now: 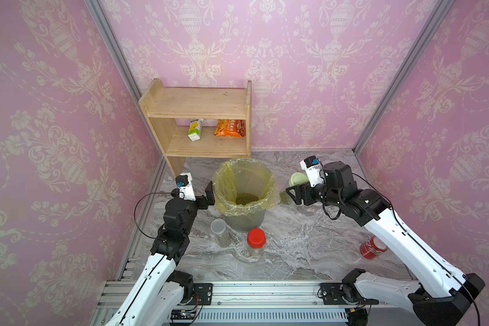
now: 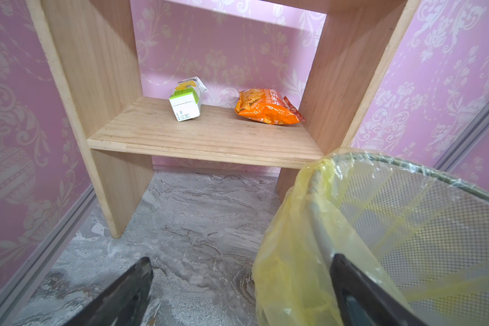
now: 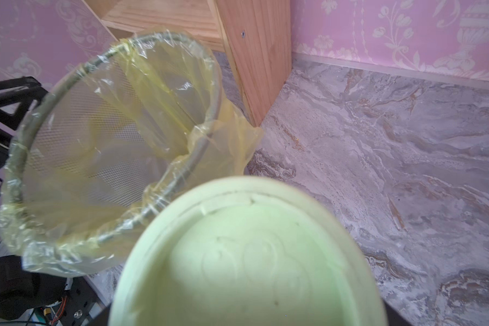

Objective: Empty moldy mung beans from jars
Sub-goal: Pick up the jar from the center of the board.

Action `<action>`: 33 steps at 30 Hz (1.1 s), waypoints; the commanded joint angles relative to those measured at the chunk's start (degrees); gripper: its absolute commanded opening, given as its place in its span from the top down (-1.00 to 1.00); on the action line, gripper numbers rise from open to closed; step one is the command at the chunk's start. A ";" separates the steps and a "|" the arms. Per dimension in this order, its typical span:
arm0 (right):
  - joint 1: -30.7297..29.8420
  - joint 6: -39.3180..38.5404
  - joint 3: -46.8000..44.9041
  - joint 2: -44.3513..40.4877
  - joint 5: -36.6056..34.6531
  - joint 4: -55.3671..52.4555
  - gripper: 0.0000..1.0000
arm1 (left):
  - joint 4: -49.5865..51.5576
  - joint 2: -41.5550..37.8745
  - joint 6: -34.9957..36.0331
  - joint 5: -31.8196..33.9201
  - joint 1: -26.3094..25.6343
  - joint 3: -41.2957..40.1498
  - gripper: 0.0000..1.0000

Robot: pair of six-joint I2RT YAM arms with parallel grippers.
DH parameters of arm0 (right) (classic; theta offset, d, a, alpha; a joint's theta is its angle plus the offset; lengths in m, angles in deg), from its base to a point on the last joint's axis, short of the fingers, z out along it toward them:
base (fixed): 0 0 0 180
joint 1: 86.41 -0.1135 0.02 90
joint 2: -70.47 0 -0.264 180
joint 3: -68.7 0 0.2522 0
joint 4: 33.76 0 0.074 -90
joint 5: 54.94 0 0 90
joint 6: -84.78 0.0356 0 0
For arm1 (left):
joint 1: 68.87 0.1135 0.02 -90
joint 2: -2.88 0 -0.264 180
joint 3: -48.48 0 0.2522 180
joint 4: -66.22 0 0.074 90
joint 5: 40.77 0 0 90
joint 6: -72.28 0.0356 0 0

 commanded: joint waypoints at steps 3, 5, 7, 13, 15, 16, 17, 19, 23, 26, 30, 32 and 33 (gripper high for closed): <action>0.22 -2.99 10.10 1.10 1.33 -2.28 -0.07 | -1.87 2.07 0.09 -7.98 -0.30 3.89 -0.97; 0.21 -3.76 13.28 2.01 1.99 -3.80 -0.07 | -1.26 2.93 0.25 -9.18 -0.26 5.02 -0.97; 0.22 -4.03 15.47 2.77 2.58 -4.89 -0.07 | -0.70 3.22 0.50 -9.60 -0.26 5.60 -0.97; 0.23 -3.12 18.68 3.66 6.78 -3.11 -0.07 | -1.03 3.28 0.55 -11.09 -0.26 6.22 -0.96; 0.23 -2.23 20.88 5.20 9.56 -2.67 -0.06 | -4.05 3.89 1.15 -13.85 -0.30 6.01 -0.96; 0.23 -1.69 22.29 6.31 11.15 -2.69 -0.04 | -6.85 4.64 1.77 -15.94 -0.32 5.55 -0.96; 0.22 -1.13 23.68 7.44 12.79 -2.58 -0.04 | -10.41 5.70 2.08 -18.24 -0.28 4.98 -0.96; 0.23 0.05 25.87 9.65 15.27 -2.10 -0.02 | -15.79 8.35 2.57 -23.79 -0.38 4.73 -0.96; 0.22 2.51 29.13 12.77 17.43 -0.02 -0.01 | -24.34 12.62 0.46 -33.94 -0.36 5.31 -0.98; 0.22 4.52 30.11 14.28 18.84 2.31 0.00 | -30.28 13.91 -2.53 -34.68 -0.35 4.62 -0.98; 0.14 7.35 30.26 15.89 21.04 5.95 0.00 | -33.97 15.96 -4.87 -38.73 -0.38 6.01 -0.98; 0.12 8.09 30.87 16.83 21.82 6.66 0.00 | -35.41 16.40 -5.57 -40.05 -0.35 6.44 -0.98; 0.00 8.26 31.18 17.19 21.77 6.69 0.00 | -35.40 16.45 -5.82 -40.33 -0.37 6.74 -0.98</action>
